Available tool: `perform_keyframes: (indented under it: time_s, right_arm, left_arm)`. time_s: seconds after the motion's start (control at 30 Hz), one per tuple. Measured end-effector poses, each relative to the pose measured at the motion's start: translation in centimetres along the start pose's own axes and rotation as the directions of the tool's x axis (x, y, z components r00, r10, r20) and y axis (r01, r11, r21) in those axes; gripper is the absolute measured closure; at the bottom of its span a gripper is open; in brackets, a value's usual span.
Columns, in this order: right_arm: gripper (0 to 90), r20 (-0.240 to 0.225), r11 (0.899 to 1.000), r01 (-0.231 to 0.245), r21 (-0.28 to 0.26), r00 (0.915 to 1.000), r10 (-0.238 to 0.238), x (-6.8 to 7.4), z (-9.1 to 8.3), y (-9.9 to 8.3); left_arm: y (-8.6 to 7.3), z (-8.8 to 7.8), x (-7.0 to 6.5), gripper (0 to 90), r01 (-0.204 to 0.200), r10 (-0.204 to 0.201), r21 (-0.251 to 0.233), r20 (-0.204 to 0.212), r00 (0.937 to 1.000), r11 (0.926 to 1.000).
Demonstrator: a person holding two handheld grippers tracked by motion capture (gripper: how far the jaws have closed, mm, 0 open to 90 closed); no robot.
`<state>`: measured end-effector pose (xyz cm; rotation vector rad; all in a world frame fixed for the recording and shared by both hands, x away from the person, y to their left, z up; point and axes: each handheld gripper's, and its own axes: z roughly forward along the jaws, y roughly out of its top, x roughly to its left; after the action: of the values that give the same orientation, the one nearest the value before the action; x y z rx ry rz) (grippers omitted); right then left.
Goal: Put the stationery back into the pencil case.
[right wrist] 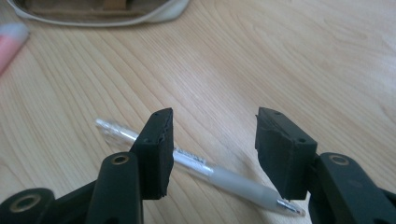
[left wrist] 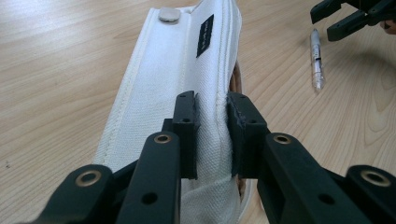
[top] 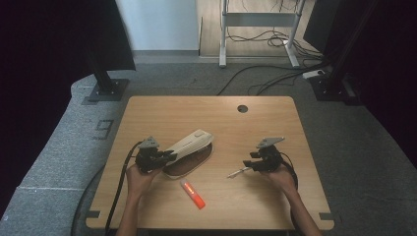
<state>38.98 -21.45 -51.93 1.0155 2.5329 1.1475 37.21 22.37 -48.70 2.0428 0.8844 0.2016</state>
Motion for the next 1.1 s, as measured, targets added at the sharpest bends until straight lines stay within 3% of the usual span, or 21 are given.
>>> perform_keyframes:
  time_s: [0.5, 0.8, 1.1]
  right_arm:
    - [48.7, -0.009, 0.999, 0.017, 0.052, 0.9998, -0.017, -0.5, 1.1, -1.6]
    - [58.2, 0.015, 0.996, 0.067, 0.066, 0.9976, -0.068, -0.2, 1.1, -1.5]
    - [70.9, 0.024, 0.994, 0.077, 0.078, 0.9966, -0.079, 0.1, 0.8, -1.2]
  left_arm:
    - [0.0, 0.1, 0.0, 74.5, 0.0, 0.0, 0.004, 0.002, 1.0, 1.0]
    - [0.0, 0.2, 0.1, 74.6, 0.014, -0.014, 0.002, 0.01, 0.9999, 0.9999]
    - [0.0, 0.3, 0.1, 74.4, 0.013, -0.013, 0.005, 0.014, 0.9998, 0.9999]
